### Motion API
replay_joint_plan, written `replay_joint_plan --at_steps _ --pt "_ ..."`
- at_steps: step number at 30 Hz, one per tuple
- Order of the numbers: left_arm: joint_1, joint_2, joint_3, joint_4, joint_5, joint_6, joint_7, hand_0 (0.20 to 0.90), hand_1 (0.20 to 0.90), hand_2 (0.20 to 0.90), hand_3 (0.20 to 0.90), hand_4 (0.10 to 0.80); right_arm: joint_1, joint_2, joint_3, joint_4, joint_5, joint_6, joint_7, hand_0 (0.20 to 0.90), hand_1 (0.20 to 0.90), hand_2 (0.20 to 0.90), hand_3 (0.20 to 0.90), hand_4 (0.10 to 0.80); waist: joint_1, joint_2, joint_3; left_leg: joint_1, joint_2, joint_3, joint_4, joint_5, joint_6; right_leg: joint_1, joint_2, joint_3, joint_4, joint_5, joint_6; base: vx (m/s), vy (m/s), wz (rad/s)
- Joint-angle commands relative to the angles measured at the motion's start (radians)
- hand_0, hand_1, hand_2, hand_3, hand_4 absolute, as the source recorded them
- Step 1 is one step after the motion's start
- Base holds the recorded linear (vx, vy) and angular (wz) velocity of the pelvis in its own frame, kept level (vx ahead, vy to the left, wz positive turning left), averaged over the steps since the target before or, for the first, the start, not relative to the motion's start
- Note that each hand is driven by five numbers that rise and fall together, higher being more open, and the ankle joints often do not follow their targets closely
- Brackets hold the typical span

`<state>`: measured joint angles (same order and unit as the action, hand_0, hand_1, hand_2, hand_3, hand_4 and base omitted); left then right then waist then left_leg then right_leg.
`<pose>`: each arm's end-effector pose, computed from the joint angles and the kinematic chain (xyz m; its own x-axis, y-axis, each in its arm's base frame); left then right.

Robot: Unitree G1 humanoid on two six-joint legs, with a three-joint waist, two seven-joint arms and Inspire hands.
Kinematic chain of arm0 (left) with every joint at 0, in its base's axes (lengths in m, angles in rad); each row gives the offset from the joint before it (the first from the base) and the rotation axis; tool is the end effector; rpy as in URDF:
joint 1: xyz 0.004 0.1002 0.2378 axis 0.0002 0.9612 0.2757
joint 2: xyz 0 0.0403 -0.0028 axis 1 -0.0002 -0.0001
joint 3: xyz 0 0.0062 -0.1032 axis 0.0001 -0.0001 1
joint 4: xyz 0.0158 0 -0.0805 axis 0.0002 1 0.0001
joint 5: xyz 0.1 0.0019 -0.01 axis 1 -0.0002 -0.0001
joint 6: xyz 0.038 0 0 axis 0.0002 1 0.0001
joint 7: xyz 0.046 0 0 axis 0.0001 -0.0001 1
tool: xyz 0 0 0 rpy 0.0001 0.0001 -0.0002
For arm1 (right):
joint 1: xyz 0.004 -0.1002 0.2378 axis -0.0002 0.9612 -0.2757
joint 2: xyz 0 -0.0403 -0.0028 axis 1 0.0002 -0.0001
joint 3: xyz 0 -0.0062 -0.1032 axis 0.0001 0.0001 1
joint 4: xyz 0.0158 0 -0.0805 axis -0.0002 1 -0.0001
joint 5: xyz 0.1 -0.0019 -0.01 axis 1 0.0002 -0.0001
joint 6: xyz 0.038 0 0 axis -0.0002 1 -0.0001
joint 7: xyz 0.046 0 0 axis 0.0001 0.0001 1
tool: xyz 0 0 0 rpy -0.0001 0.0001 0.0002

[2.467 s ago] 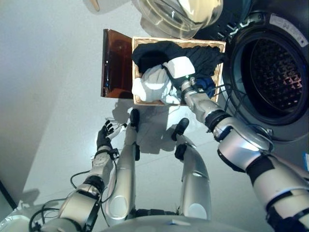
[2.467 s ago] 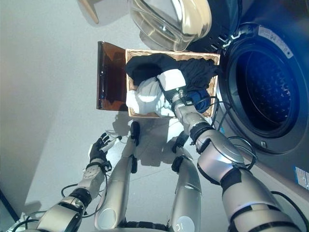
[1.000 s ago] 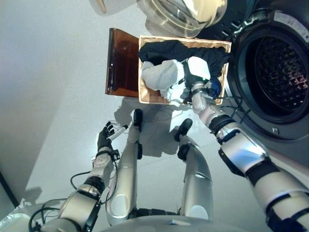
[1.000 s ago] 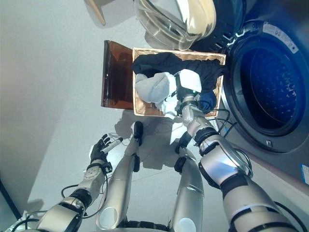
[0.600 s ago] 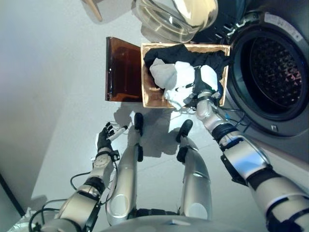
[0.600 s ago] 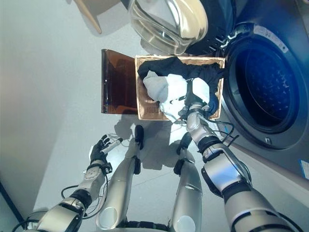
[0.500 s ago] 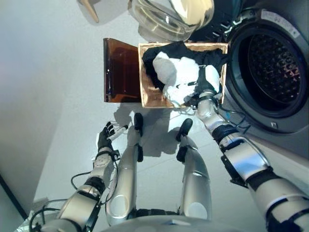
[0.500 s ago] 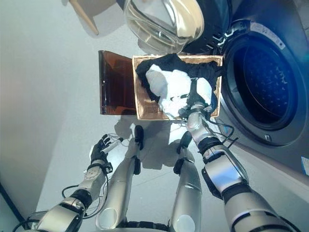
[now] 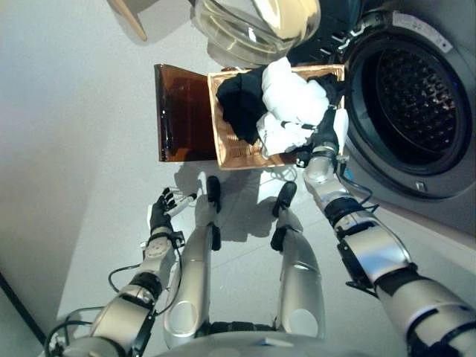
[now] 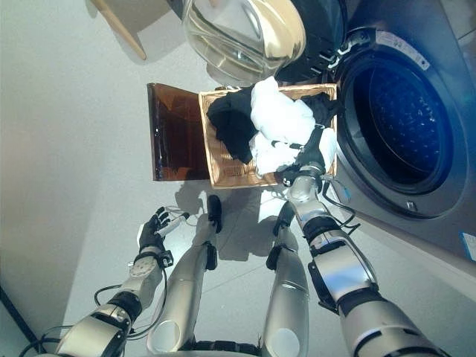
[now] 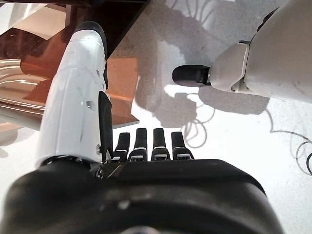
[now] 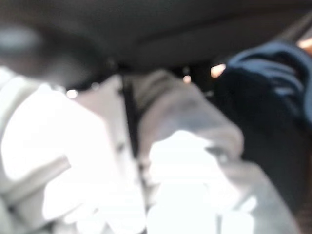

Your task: Pick up the clothes and place them into the washing machine

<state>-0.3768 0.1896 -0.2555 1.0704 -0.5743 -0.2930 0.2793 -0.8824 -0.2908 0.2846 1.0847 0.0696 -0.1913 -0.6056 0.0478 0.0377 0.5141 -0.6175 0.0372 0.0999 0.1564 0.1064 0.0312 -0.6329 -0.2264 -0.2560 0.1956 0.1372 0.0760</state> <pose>0.2302 0.1767 -0.0435 0.8420 0.3045 -0.4453 -0.3508 0.9362 -0.0231 0.3438 -0.1642 0.0959 0.9014 -0.3935 0.1810 0.4331 0.8148 -0.3855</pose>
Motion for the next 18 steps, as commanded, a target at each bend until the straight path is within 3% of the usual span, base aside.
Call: replay_joint_plan --at_steps 1,5,10,18 --pt "0.059 -0.009 0.009 0.055 0.016 -0.039 0.013 0.9 0.9 0.9 0.9 0.8 -0.009 -0.033 -0.049 -0.124 0.15 -0.141 0.003 0.2 0.2 0.2 0.2 0.3 -0.026 0.028 -0.06 0.01 -0.001 -0.011 -0.009 -0.012 -0.069 0.044 -0.025 -0.007 0.129 -0.103 0.059 0.025 0.022 -0.09" --pt "0.058 -0.013 0.018 0.055 0.013 -0.033 0.014 0.9 0.9 0.9 0.9 0.8 0.066 0.045 -0.113 -0.241 0.334 -0.233 0.038 0.2 0.2 0.2 0.2 0.3 -0.04 0.025 -0.064 0.02 -0.004 -0.005 -0.003 -0.021 -0.07 0.054 -0.026 0.003 0.125 -0.099 0.061 0.018 0.027 -0.06" --pt "0.062 -0.017 0.034 0.061 0.02 -0.029 0.012 0.9 0.9 0.9 0.9 0.8 0.127 0.047 -0.116 -0.36 0.319 -0.257 0.055 0.2 0.2 0.2 0.2 0.3 -0.048 0.023 -0.064 0.025 -0.005 -0.001 -0.001 -0.024 -0.069 0.061 -0.025 0.005 0.118 -0.098 0.06 0.005 0.023 -0.04" --pt "0.086 -0.031 0.089 0.083 0.05 -0.03 0.011 0.9 0.9 0.9 0.9 0.8 0.358 0.025 -0.101 -0.612 0.216 -0.262 0.102 0.2 0.2 0.2 0.2 0.3 -0.076 0.002 -0.074 0.039 -0.005 0.006 0.014 -0.038 -0.065 0.08 -0.027 0.013 0.113 -0.094 0.062 0.012 0.019 -0.04"
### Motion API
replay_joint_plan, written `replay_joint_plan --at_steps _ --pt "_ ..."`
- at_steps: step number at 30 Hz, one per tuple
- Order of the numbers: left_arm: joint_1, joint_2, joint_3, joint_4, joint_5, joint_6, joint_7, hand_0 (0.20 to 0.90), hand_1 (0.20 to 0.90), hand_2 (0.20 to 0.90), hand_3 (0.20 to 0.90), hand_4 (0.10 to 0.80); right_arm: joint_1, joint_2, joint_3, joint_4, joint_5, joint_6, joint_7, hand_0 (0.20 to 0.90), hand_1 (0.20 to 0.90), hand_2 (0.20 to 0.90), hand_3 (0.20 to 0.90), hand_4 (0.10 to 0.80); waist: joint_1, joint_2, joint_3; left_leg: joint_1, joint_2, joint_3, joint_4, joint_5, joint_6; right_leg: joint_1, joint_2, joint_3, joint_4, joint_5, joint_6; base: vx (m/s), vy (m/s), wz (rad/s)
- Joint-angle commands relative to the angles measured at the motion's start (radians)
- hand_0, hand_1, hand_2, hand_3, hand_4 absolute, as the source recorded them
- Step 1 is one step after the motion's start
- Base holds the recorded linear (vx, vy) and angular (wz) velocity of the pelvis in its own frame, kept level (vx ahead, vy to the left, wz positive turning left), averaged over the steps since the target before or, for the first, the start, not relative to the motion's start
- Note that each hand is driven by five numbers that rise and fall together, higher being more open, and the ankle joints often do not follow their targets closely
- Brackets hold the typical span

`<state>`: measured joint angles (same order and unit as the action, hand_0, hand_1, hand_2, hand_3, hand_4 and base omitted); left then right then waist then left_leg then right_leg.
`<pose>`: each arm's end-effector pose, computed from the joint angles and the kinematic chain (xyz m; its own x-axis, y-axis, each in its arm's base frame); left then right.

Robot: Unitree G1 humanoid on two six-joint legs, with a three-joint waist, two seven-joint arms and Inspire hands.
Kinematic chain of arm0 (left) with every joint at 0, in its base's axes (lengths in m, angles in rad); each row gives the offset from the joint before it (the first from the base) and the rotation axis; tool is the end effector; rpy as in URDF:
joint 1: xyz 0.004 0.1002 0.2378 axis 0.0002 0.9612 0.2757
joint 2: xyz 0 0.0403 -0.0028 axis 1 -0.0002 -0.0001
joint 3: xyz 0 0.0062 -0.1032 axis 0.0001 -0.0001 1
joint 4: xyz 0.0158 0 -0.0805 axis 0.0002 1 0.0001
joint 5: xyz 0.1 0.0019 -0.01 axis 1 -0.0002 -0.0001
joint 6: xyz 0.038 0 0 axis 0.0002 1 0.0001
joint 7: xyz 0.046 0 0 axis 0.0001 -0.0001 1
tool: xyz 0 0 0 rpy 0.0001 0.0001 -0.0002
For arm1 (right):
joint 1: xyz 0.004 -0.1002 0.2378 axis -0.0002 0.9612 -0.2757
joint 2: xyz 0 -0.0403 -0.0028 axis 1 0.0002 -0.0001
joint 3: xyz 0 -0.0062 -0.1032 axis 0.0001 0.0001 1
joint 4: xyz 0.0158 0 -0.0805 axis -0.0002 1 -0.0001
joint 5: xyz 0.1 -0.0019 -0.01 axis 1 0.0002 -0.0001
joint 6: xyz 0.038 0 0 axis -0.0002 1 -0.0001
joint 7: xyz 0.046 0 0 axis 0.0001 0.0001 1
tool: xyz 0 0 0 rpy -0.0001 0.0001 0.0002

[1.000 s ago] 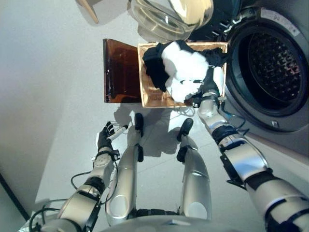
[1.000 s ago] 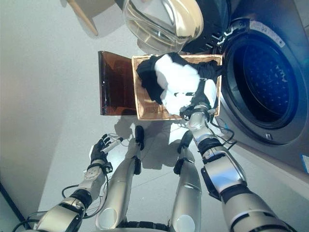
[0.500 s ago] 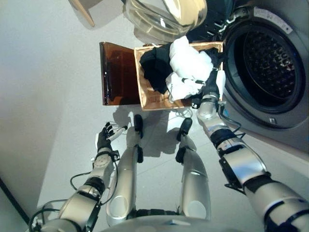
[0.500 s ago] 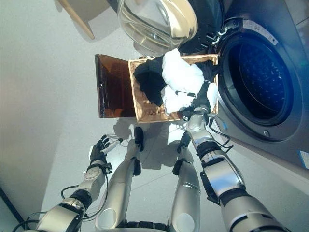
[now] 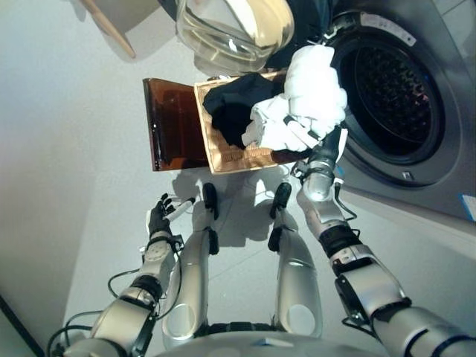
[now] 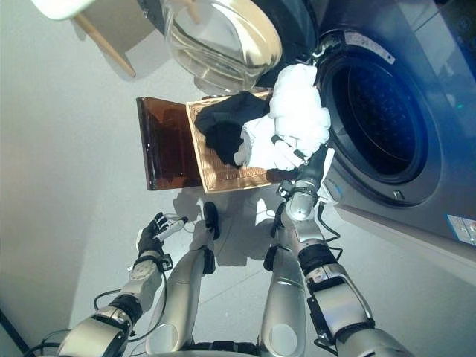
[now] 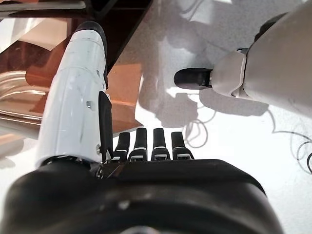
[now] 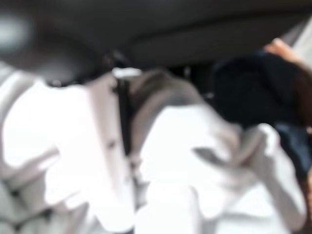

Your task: Pick up the clothes and place them into the washing machine

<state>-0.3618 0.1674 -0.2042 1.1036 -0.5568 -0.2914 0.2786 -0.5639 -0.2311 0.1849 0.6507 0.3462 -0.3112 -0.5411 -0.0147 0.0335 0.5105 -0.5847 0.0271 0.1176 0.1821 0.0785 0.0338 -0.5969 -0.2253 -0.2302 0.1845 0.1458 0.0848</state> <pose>0.2225 0.1770 -0.0510 0.8105 0.3286 -0.4848 -0.3885 0.9211 -0.0252 0.3024 -0.1539 0.0755 0.9093 -0.3893 0.1468 0.3779 0.9204 0.1001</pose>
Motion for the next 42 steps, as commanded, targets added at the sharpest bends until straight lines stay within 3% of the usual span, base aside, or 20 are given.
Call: replay_joint_plan --at_steps 1,3,4,7,8,10,16,42 --pt "0.072 -0.009 0.042 0.05 0.035 -0.03 0.01 0.9 0.9 0.9 0.9 0.8 0.063 -0.032 -0.002 -0.198 -0.051 -0.146 0.05 0.2 0.2 0.2 0.2 0.3 -0.017 0.004 -0.072 0.005 0.005 -0.012 -0.006 -0.013 -0.067 0.044 -0.029 -0.012 0.126 -0.102 0.053 0.0 0.0 0.0" --pt "0.075 -0.008 0.046 0.052 0.038 -0.029 0.01 0.9 0.9 0.9 0.9 0.8 0.083 -0.028 -0.003 -0.213 -0.039 -0.149 0.061 0.2 0.2 0.2 0.2 0.3 -0.02 0.002 -0.073 0.002 0.006 -0.01 -0.001 -0.015 -0.067 0.044 -0.03 -0.01 0.127 -0.102 0.052 0.041 -0.003 -0.02" --pt "0.077 -0.007 0.058 0.065 0.04 -0.026 0.01 0.9 0.9 0.9 0.9 0.8 0.119 -0.019 -0.004 -0.242 -0.005 -0.159 0.081 0.2 0.2 0.2 0.2 0.3 -0.026 -0.004 -0.079 0.012 0.008 -0.013 0.009 -0.046 -0.075 0.051 -0.028 0.002 0.137 -0.128 0.062 0.079 0.002 -0.07" --pt "0.078 -0.008 0.057 0.059 0.038 -0.026 0.011 0.9 0.9 0.9 0.9 0.8 0.13 -0.008 -0.008 -0.252 0.039 -0.169 0.096 0.2 0.2 0.2 0.2 0.3 -0.029 -0.003 -0.075 -0.004 0.009 -0.002 0.015 -0.024 -0.065 0.04 -0.029 -0.002 0.13 -0.103 0.052 -0.007 0.02 -0.07" --pt "0.079 -0.008 0.055 0.059 0.036 -0.026 0.012 0.9 0.9 0.9 0.9 0.8 0.125 0.003 -0.012 -0.242 0.083 -0.178 0.107 0.2 0.2 0.2 0.2 0.3 -0.029 -0.003 -0.077 0.007 0.009 -0.006 0.022 -0.054 -0.073 0.048 -0.028 0.009 0.139 -0.129 0.061 -0.012 0.019 -0.07" --pt "0.082 -0.009 0.053 0.054 0.034 -0.026 0.011 0.9 0.9 0.9 0.9 0.8 0.117 0.008 -0.015 -0.236 0.112 -0.183 0.112 0.2 0.2 0.2 0.2 0.3 -0.028 -0.002 -0.076 0.006 0.009 -0.003 0.023 -0.054 -0.073 0.047 -0.027 0.011 0.139 -0.129 0.06 0.031 0.008 -0.05" --pt "0.088 -0.01 0.038 0.037 0.007 -0.022 -0.002 0.9 0.9 0.9 0.9 0.8 0.062 0.031 -0.041 -0.178 0.31 -0.206 0.157 0.2 0.2 0.2 0.2 0.3 -0.022 0.007 -0.077 -0.003 0.01 0.003 0.025 -0.056 -0.077 0.039 -0.027 0.014 0.133 -0.129 0.055 0.0 0.0 0.0" --pt "0.108 0.003 -0.015 0.006 -0.08 -0.002 -0.05 0.9 0.9 0.9 0.9 0.8 -0.215 0.005 -0.208 0.019 0.86 -0.274 0.269 0.2 0.2 0.2 0.2 0.3 0.009 0.054 -0.073 -0.012 0.006 0.008 0.005 -0.045 -0.088 0.019 -0.024 0.03 0.14 -0.146 0.046 0.0 0.0 0.0"
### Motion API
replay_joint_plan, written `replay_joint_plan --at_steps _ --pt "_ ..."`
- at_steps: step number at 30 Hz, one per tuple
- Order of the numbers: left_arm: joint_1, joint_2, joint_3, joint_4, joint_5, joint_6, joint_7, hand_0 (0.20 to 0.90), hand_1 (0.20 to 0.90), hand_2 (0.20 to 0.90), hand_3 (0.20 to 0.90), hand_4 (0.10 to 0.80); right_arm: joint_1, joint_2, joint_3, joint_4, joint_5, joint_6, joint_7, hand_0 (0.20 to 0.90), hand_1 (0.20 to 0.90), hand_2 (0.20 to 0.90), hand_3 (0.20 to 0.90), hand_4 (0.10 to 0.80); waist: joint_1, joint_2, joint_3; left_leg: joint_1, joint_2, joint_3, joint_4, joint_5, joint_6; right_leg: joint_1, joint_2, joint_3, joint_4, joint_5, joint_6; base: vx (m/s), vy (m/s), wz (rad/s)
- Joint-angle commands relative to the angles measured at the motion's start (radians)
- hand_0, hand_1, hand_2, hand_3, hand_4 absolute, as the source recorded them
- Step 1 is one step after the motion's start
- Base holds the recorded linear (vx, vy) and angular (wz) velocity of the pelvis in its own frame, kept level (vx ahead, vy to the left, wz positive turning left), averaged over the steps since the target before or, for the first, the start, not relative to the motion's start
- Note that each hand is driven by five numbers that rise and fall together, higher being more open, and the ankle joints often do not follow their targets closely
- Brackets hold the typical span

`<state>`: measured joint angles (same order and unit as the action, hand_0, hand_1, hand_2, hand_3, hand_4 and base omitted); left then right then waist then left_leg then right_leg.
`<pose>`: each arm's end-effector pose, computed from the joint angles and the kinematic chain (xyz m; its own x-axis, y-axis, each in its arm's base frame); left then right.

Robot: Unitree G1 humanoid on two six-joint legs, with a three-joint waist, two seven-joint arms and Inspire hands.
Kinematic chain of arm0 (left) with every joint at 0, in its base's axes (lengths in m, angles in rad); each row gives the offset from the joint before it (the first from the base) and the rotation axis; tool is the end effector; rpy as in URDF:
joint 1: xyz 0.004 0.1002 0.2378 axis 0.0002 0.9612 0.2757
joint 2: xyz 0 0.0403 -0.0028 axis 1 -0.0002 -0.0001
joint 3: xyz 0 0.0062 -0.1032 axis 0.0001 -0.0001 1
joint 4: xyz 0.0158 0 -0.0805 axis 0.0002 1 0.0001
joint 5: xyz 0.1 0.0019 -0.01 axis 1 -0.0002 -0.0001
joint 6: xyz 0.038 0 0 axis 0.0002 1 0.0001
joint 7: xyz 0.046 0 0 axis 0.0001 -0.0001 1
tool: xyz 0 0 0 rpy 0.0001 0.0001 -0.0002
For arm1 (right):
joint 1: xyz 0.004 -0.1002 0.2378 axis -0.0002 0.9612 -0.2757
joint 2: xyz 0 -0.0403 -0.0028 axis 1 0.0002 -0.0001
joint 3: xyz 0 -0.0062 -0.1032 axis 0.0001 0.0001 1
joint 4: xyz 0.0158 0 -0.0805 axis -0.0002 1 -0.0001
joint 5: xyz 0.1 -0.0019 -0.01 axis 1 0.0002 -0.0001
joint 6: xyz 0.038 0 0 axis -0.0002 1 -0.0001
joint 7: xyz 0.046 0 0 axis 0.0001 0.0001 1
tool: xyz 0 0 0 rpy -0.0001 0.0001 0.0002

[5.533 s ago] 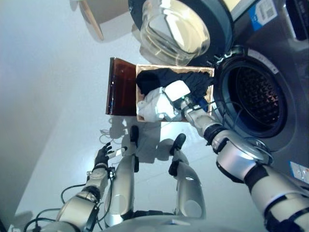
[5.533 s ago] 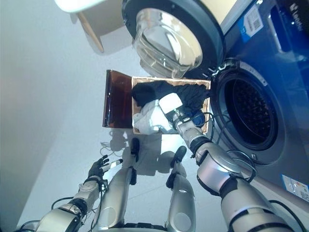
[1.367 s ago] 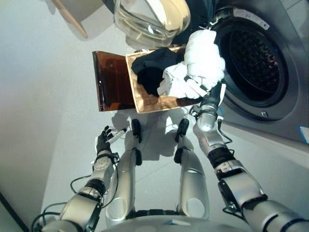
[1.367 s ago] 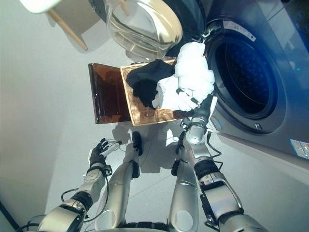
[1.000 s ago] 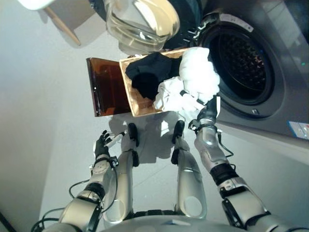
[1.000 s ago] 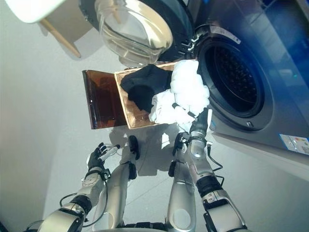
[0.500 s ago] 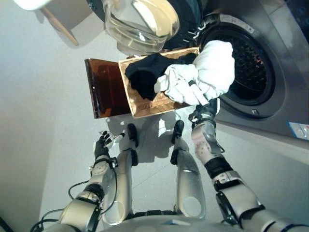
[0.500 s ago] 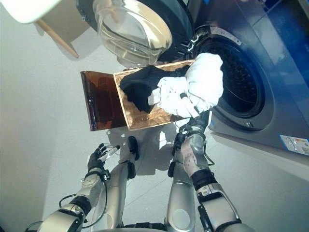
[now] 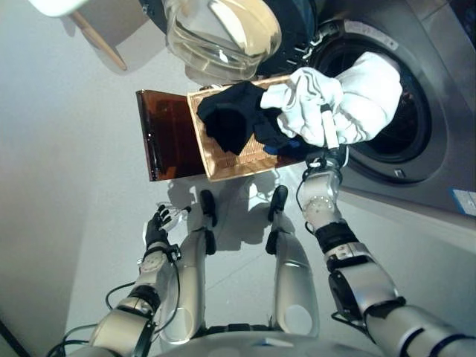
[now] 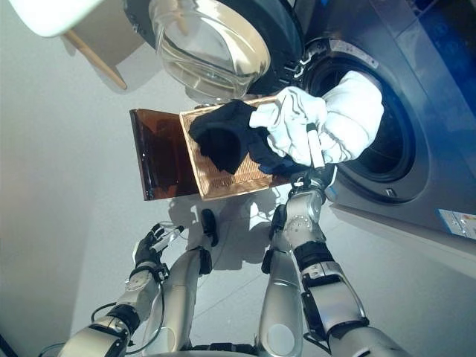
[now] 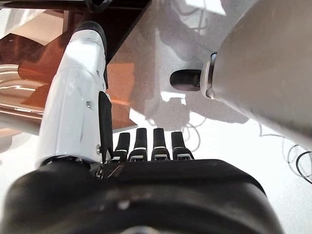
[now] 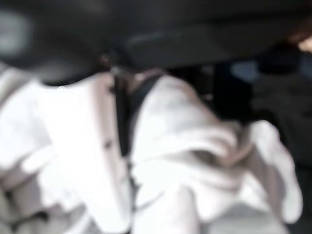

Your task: Pick up the clothes and place them into the washing machine

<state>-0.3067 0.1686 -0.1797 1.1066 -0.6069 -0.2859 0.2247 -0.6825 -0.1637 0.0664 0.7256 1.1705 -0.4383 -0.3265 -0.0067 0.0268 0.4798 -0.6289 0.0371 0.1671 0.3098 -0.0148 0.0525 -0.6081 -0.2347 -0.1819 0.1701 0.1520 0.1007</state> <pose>0.2054 0.1837 -0.0622 0.7793 0.3161 -0.5411 -0.4157 0.9069 -0.0690 0.3209 -0.1604 0.0962 0.9059 -0.4155 -0.0817 0.2964 0.4846 0.8230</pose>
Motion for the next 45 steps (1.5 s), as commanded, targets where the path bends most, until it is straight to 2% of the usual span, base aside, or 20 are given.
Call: replay_joint_plan --at_steps 1,11,19,25,33,37,45 --pt "0.053 0.002 -0.04 0.002 -0.03 -0.008 0.004 0.9 0.9 0.9 0.9 0.8 -0.098 -0.063 -0.09 -0.053 0.038 -0.147 0.057 0.2 0.2 0.2 0.2 0.3 0.001 0.061 -0.042 0.032 -0.004 -0.041 -0.123 0.048 -0.107 0.03 -0.014 -0.018 0.154 -0.153 0.031 0.0 0.0 0.0" --pt "0.054 0.004 -0.069 -0.013 -0.058 -0.001 -0.013 0.9 0.9 0.9 0.9 0.8 -0.198 -0.098 -0.108 0.083 0.15 -0.114 0.072 0.2 0.2 0.2 0.2 0.3 0.015 0.077 -0.031 0.022 -0.006 -0.041 -0.127 0.053 -0.108 0.007 -0.011 -0.009 0.173 -0.16 0.027 0.0 0.0 0.0" --pt "0.041 0.009 -0.097 -0.003 -0.068 0.006 -0.019 0.9 0.9 0.9 0.9 0.8 -0.325 -0.163 -0.122 0.287 0.188 -0.066 0.038 0.2 0.2 0.2 0.2 0.3 0.029 0.09 -0.028 0.006 -0.005 -0.039 -0.128 0.056 -0.108 -0.019 -0.006 -0.001 0.189 -0.164 0.023 0.0 0.0 0.0" --pt "0.027 0.004 -0.105 -0.004 -0.067 0.009 -0.018 0.9 0.9 0.9 0.9 0.8 -0.318 -0.157 -0.122 0.361 0.176 -0.029 0.036 0.2 0.2 0.2 0.2 0.3 0.032 0.096 -0.018 -0.001 -0.006 -0.039 -0.124 0.056 -0.105 -0.031 -0.006 0.001 0.197 -0.166 0.021 0.0 0.0 0.0" --pt "0.035 0.008 -0.11 -0.024 -0.072 0.0 -0.016 0.9 0.9 0.9 0.9 0.8 -0.326 -0.17 -0.15 0.361 0.204 -0.053 0.049 0.2 0.2 0.2 0.2 0.3 0.034 0.11 -0.015 -0.01 -0.009 -0.038 -0.124 0.055 -0.103 -0.043 -0.01 0.006 0.208 -0.17 0.021 0.0 0.0 0.0" --pt "0.056 0.02 -0.12 -0.034 -0.079 -0.006 -0.024 0.9 0.9 0.9 0.9 0.8 -0.424 -0.261 -0.173 0.384 0.225 -0.078 0.027 0.2 0.2 0.2 0.2 0.3 0.041 0.129 -0.018 -0.017 -0.014 -0.038 -0.127 0.057 -0.103 -0.06 -0.009 0.016 0.213 -0.174 0.022 0.0 0.0 0.0" --pt "0.063 0.021 -0.137 -0.026 -0.083 -0.004 -0.031 0.9 0.9 0.9 0.9 0.8 -0.534 -0.358 -0.172 0.398 0.24 -0.101 0.006 0.2 0.2 0.2 0.2 0.3 0.049 0.149 -0.022 -0.032 -0.017 -0.031 -0.128 0.061 -0.102 -0.085 -0.014 0.026 0.23 -0.178 0.024 0.0 0.0 0.0"
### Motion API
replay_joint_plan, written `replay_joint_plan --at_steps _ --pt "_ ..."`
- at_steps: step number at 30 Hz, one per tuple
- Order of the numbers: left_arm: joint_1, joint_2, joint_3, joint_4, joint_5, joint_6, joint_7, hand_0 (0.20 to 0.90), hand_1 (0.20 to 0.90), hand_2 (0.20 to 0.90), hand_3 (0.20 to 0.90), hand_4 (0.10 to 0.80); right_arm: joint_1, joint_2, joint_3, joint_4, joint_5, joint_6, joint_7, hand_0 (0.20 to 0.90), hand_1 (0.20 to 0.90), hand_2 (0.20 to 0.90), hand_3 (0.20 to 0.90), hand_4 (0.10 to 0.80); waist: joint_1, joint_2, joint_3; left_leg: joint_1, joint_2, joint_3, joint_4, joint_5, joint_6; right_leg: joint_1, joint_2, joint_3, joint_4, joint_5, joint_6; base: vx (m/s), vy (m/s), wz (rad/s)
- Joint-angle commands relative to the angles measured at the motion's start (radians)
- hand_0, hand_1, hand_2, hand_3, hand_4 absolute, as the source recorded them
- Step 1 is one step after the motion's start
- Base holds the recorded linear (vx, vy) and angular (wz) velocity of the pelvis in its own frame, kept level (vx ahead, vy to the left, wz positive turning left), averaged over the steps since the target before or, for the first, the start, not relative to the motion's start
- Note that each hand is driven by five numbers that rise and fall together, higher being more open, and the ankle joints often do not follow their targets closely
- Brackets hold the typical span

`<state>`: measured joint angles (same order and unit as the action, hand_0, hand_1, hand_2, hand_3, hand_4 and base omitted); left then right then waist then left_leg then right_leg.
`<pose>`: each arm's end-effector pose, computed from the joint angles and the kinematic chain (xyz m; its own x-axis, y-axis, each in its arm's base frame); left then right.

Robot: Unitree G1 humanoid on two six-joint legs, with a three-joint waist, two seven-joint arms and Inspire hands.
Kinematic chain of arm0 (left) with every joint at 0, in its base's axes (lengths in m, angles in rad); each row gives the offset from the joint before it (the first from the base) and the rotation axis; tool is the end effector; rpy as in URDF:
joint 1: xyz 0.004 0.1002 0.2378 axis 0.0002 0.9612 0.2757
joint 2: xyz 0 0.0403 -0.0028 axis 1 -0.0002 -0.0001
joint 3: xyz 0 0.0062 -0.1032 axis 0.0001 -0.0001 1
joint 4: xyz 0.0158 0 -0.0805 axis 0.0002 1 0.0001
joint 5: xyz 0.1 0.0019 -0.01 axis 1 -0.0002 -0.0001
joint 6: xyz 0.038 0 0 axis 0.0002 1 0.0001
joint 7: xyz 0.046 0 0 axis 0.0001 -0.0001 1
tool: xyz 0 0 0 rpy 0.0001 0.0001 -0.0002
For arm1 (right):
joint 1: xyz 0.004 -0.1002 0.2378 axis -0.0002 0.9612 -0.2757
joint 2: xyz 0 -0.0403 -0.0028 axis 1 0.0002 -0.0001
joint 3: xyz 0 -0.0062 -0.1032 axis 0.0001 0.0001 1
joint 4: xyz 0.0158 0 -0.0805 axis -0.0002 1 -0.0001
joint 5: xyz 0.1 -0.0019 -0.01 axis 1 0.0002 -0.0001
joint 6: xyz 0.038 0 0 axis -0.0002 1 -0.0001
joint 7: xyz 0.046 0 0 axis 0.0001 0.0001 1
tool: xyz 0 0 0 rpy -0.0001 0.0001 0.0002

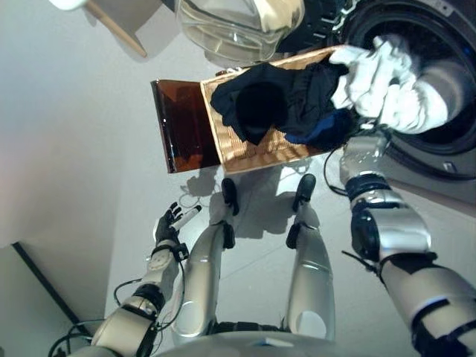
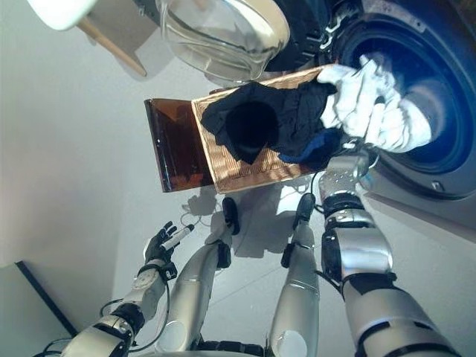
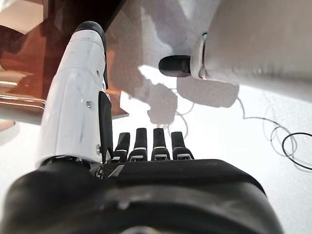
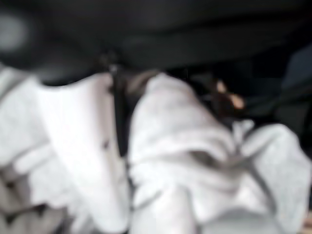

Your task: Pick up the clothes and place them into the washing machine

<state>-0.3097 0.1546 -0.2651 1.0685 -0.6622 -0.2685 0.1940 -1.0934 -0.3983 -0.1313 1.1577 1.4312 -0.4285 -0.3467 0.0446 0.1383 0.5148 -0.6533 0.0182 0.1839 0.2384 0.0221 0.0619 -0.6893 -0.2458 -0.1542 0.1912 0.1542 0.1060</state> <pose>0.2090 0.1686 -0.0603 0.8107 0.2207 -0.5423 -0.3373 0.9331 -0.1245 0.3580 -0.2389 0.1783 0.7570 -0.6232 -0.1964 0.3511 0.1343 0.9267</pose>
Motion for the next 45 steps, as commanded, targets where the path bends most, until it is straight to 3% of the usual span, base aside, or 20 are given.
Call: replay_joint_plan --at_steps 1,14,20,24,25,26,36,37,38,45 --pt "0.068 0.035 -0.054 0.013 -0.027 -0.022 -0.002 0.9 0.9 0.9 0.9 0.8 -0.132 -0.14 0.028 -0.025 -0.023 -0.109 0.023 0.2 0.2 0.2 0.2 0.3 -0.001 0.04 -0.06 -0.008 0.001 -0.048 -0.059 0.024 -0.112 -0.004 -0.003 0.0 0.208 -0.181 0.019 0.0 0.0 0.0" --pt "0.091 0.053 -0.067 0.019 -0.018 -0.031 -0.008 0.9 0.9 0.9 0.9 0.8 -0.281 -0.331 0.072 0.059 -0.04 -0.108 -0.003 0.2 0.2 0.2 0.2 0.3 0.021 0.061 -0.09 -0.021 -0.004 -0.043 -0.072 0.052 -0.103 -0.029 -0.007 -0.002 0.218 -0.165 0.019 -0.002 0.0 0.0" --pt "0.099 0.061 -0.073 -0.002 -0.017 -0.036 -0.007 0.9 0.9 0.9 0.9 0.8 -0.331 -0.419 0.104 0.114 -0.072 -0.091 -0.049 0.2 0.2 0.2 0.2 0.3 0.026 0.065 -0.103 -0.018 -0.01 -0.055 -0.073 0.03 -0.108 -0.034 -0.007 0.016 0.228 -0.19 0.028 0.008 -0.006 0.02" --pt "0.106 0.067 -0.074 -0.023 -0.019 -0.042 -0.005 0.9 0.9 0.9 0.9 0.8 -0.349 -0.46 0.116 0.134 -0.084 -0.084 -0.073 0.2 0.2 0.2 0.2 0.3 0.029 0.076 -0.098 -0.036 -0.008 -0.042 -0.07 0.052 -0.101 -0.054 -0.009 0.007 0.234 -0.174 0.018 -0.018 -0.004 0.02" --pt "0.106 0.067 -0.074 -0.026 -0.018 -0.042 -0.003 0.9 0.9 0.9 0.9 0.8 -0.353 -0.468 0.12 0.136 -0.089 -0.082 -0.076 0.2 0.2 0.2 0.2 0.3 0.029 0.076 -0.105 -0.03 -0.011 -0.055 -0.071 0.032 -0.108 -0.049 -0.008 0.021 0.236 -0.195 0.027 0.0 0.0 0.0" --pt "0.107 0.067 -0.075 -0.027 -0.018 -0.042 -0.003 0.9 0.9 0.9 0.9 0.8 -0.354 -0.47 0.121 0.137 -0.089 -0.081 -0.076 0.2 0.2 0.2 0.2 0.3 0.03 0.078 -0.099 -0.04 -0.008 -0.042 -0.069 0.052 -0.101 -0.058 -0.01 0.008 0.235 -0.175 0.019 0.077 -0.012 0.0" --pt "0.117 0.074 -0.084 -0.078 -0.023 -0.054 0.008 0.9 0.9 0.9 0.9 0.8 -0.383 -0.526 0.154 0.172 -0.149 -0.07 -0.135 0.2 0.2 0.2 0.2 0.3 0.031 0.089 -0.097 -0.056 -0.013 -0.049 -0.073 0.043 -0.105 -0.09 -0.008 0.033 0.247 -0.188 0.027 -0.007 0.006 -0.01" --pt "0.117 0.076 -0.083 -0.08 -0.022 -0.055 0.01 0.9 0.9 0.9 0.9 0.8 -0.379 -0.524 0.162 0.18 -0.162 -0.059 -0.129 0.431 0.431 0.431 0.431 0.465 0.032 0.087 -0.097 -0.06 -0.013 -0.048 -0.07 0.043 -0.105 -0.092 -0.007 0.032 0.25 -0.187 0.026 0.086 -0.015 0.0" --pt "0.117 0.077 -0.084 -0.083 -0.022 -0.057 0.011 0.9 0.9 0.9 0.9 0.8 -0.379 -0.522 0.166 0.184 -0.166 -0.053 -0.128 0.9 0.9 0.9 0.9 0.8 0.032 0.086 -0.097 -0.059 -0.014 -0.048 -0.068 0.037 -0.105 -0.091 -0.008 0.033 0.254 -0.192 0.027 0.0 0.0 0.0" --pt "0.113 0.088 -0.081 -0.093 -0.024 -0.06 0.011 0.9 0.9 0.9 0.9 0.8 -0.381 -0.512 0.186 0.2 -0.184 -0.035 -0.114 0.9 0.9 0.9 0.9 0.8 0.032 0.08 -0.098 -0.06 -0.013 -0.046 -0.064 0.033 -0.105 -0.092 -0.006 0.034 0.257 -0.19 0.025 0.0 0.0 0.0"
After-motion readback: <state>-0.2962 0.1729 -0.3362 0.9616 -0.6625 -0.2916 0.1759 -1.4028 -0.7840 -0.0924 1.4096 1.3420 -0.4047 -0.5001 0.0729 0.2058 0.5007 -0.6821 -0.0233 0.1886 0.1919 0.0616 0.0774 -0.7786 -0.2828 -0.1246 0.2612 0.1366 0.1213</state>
